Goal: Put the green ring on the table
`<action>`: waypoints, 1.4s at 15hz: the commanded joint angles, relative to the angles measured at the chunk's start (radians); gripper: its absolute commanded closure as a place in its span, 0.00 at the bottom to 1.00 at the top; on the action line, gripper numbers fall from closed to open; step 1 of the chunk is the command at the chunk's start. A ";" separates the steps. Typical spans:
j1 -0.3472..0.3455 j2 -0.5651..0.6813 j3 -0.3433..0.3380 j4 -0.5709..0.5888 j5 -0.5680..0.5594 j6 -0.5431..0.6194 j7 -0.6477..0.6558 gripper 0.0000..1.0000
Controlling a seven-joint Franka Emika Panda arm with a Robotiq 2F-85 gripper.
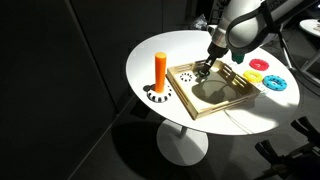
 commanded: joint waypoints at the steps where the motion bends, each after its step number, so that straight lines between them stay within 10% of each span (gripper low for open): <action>1: -0.047 -0.074 0.032 -0.038 0.017 -0.032 0.005 0.55; 15: -0.160 -0.329 -0.125 -0.285 0.006 -0.074 0.031 0.55; 16: -0.168 -0.343 -0.134 -0.304 0.008 -0.082 0.024 0.08; 21: -0.202 -0.396 -0.149 -0.369 0.038 -0.147 -0.010 0.00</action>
